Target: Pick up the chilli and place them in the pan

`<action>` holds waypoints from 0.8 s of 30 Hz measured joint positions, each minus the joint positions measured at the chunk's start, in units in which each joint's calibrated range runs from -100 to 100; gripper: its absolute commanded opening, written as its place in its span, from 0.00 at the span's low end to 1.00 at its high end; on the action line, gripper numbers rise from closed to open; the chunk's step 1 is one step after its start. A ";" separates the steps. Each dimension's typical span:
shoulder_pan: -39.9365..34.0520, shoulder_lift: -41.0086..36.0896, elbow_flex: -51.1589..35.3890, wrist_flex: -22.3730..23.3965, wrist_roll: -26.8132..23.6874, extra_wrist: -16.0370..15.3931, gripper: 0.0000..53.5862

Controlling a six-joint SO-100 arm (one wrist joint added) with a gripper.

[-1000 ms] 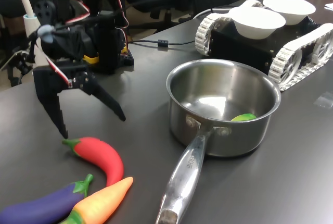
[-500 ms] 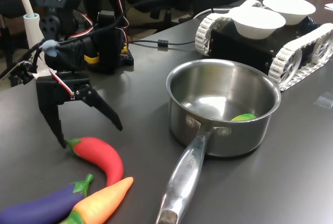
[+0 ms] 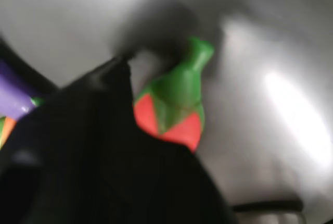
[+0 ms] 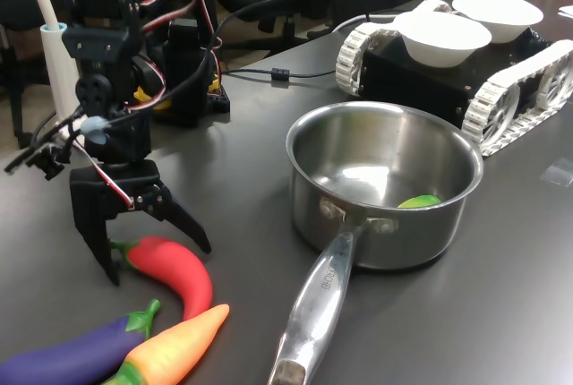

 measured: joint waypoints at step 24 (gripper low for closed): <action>-4.07 1.26 -1.72 0.08 -1.22 1.19 0.00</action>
